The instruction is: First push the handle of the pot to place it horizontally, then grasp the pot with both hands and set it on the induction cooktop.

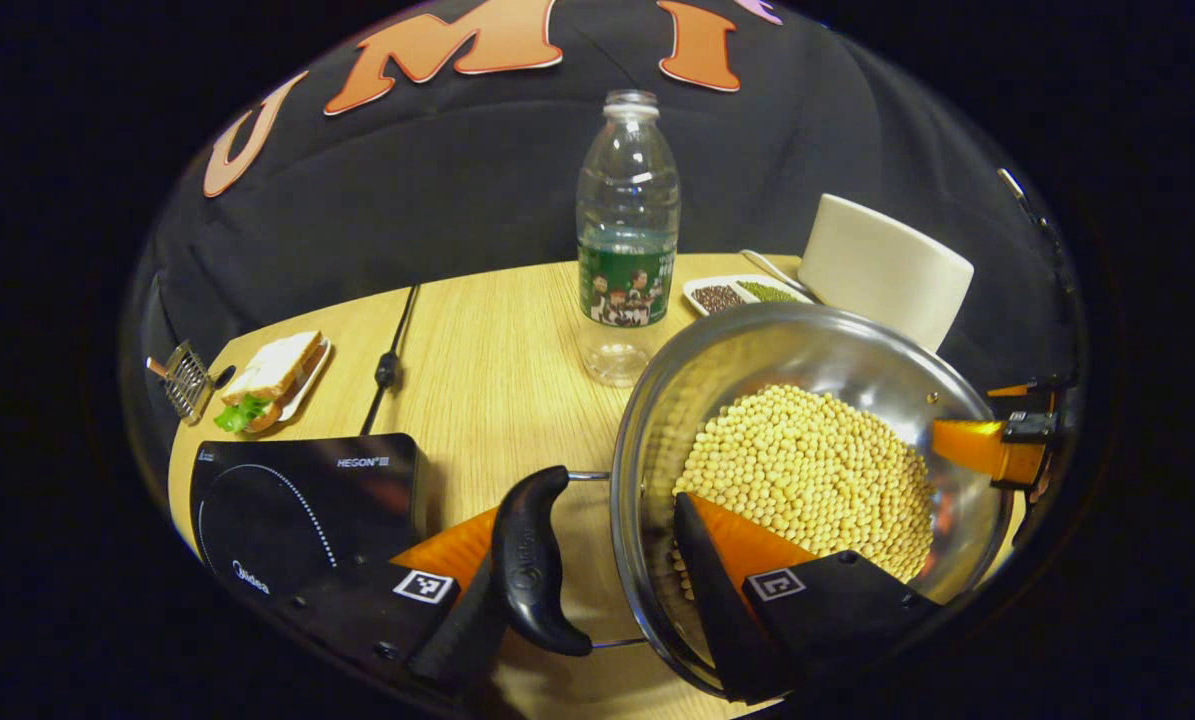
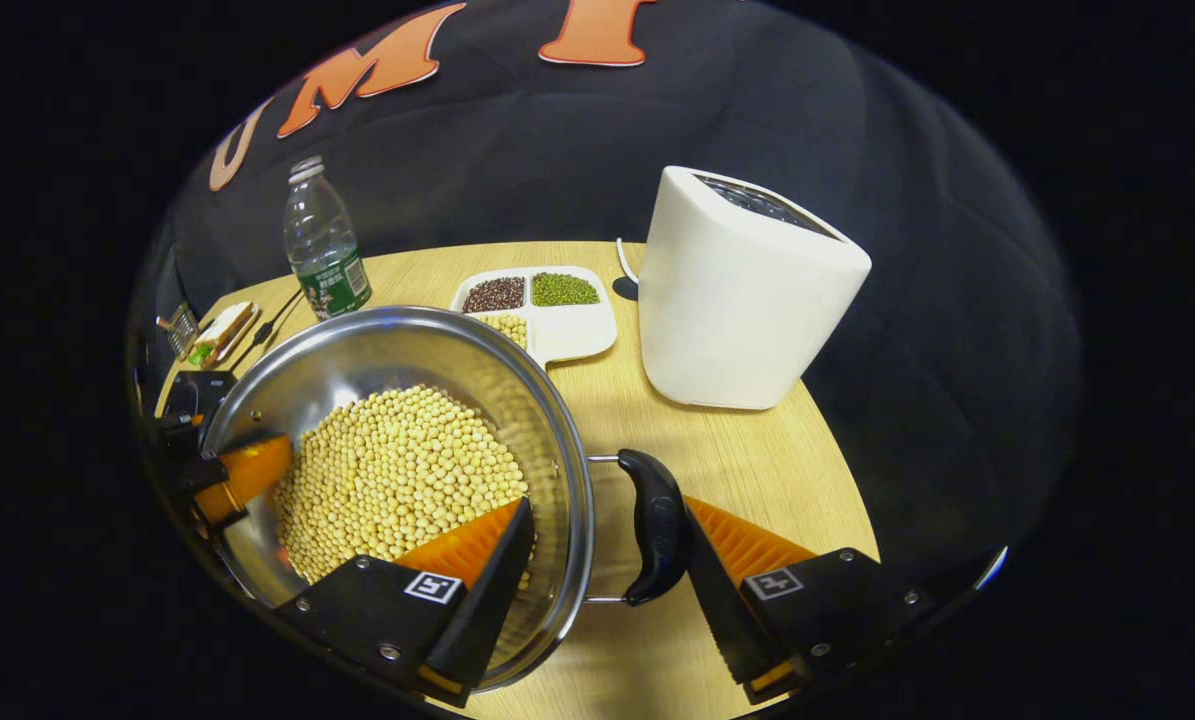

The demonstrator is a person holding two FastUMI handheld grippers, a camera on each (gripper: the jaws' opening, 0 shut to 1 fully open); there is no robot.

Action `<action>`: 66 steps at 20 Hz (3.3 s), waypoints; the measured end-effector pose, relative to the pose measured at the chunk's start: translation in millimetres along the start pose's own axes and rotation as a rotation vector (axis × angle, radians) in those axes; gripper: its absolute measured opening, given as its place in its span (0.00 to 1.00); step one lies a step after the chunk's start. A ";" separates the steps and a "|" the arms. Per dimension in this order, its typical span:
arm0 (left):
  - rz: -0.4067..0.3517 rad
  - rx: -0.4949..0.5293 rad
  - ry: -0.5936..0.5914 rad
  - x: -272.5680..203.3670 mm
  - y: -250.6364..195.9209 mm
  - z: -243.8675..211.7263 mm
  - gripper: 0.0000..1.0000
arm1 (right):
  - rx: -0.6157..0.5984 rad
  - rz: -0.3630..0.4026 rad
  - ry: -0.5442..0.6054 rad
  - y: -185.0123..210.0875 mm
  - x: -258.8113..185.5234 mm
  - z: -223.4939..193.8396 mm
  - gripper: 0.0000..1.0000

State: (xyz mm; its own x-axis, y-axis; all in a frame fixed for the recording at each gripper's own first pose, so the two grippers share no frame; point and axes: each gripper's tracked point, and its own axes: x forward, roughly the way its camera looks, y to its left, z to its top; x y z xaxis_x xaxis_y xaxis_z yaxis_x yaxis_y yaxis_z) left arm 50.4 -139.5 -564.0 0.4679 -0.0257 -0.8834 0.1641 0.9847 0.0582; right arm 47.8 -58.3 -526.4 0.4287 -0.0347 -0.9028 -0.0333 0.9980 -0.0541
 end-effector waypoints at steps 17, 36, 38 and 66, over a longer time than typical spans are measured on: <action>0.006 -0.033 -0.078 -2.0 6.2 15.9 0.78 | -0.003 -0.017 -0.009 -1.4 0.0 -4.0 0.71; 0.023 -0.054 -0.214 -117.5 44.0 58.1 0.76 | 0.021 0.004 -0.132 32.7 -114.0 20.0 0.59; 0.039 -0.056 -0.231 -135.9 58.3 61.8 0.76 | 0.013 0.016 -0.150 44.3 -124.6 25.6 0.55; 0.260 -0.196 -0.288 -251.1 297.8 20.4 0.76 | -0.160 0.197 -0.242 286.4 -174.5 62.9 0.55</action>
State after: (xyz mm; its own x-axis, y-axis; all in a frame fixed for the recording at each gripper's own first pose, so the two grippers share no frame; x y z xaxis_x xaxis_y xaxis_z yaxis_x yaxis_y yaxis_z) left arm -0.5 156.7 -315.4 0.6999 0.2077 -0.6833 -0.1460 0.9782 0.1477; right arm 20.2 236.9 -357.6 0.6008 0.1908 -0.7763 -0.2695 0.9626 0.0280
